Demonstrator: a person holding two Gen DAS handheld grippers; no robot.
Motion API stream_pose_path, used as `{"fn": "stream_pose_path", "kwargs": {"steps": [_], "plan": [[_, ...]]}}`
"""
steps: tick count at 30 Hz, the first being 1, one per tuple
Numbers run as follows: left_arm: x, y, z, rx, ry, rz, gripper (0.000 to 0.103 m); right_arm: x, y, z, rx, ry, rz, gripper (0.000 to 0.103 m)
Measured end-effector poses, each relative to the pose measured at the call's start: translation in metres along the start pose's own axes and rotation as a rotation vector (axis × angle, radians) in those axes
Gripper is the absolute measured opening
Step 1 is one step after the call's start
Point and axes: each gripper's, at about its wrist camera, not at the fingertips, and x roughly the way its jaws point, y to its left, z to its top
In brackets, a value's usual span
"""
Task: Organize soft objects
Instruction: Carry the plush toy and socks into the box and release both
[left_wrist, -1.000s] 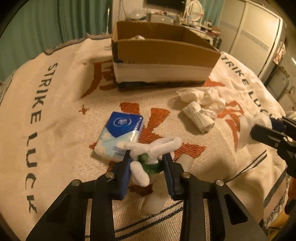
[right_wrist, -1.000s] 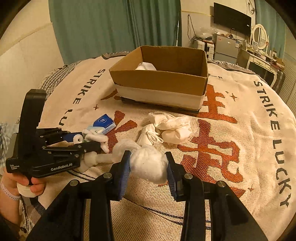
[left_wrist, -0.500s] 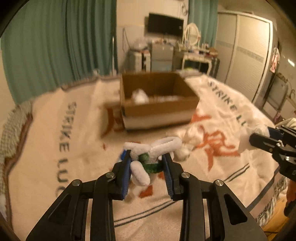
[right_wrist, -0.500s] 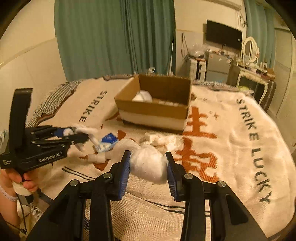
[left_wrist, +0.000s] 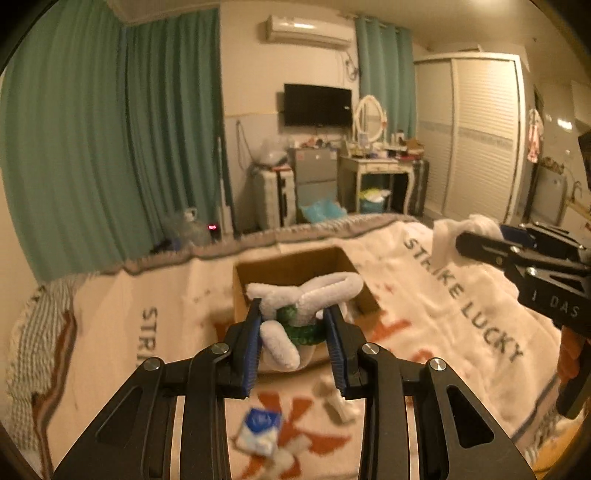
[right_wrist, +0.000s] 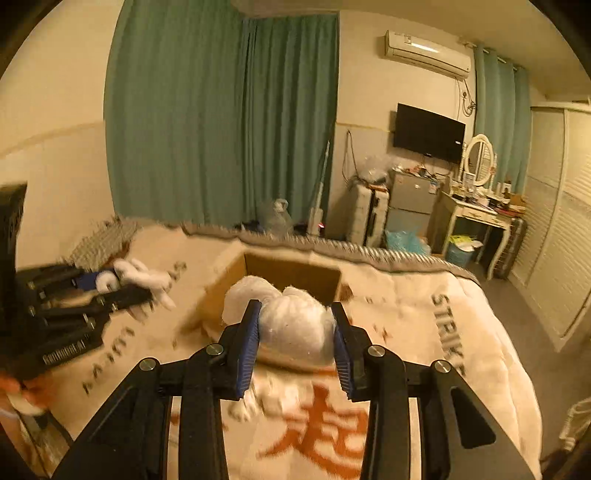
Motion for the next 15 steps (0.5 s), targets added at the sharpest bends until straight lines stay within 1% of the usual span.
{"fn": "stream_pose_path", "kwargs": {"steps": [2,5,8,9,10,11,12,13,15], "plan": [[0.013,0.003,0.009,-0.003,-0.006,0.002,0.031,0.016,-0.003,0.014,-0.009,-0.015,-0.021,0.036],[0.043,0.007,0.021,-0.021,0.003,-0.013,0.031,0.050,-0.013,0.030,0.034,-0.013,0.039,0.036],[0.081,0.010,0.030,-0.008,0.020,0.011,0.031,0.097,-0.020,0.041,0.051,0.006,0.042,0.036],[0.101,0.013,0.031,0.000,0.030,0.041,0.031,0.113,-0.022,0.043,0.061,0.020,0.051,0.036],[0.114,0.014,0.031,0.003,0.044,0.052,0.031,0.130,-0.025,0.044,0.072,0.035,0.066,0.036],[0.131,0.015,0.029,0.003,0.064,0.052,0.031,0.146,-0.027,0.044,0.081,0.047,0.074,0.036],[0.140,0.015,0.028,-0.001,0.075,0.048,0.031,0.163,-0.030,0.043,0.088,0.063,0.073,0.036],[0.160,0.018,0.025,-0.004,0.096,0.035,0.031,0.176,-0.032,0.041,0.089,0.078,0.073,0.036],[0.180,0.017,0.021,0.002,0.113,0.025,0.031,0.203,-0.035,0.035,0.094,0.104,0.082,0.036]]}}
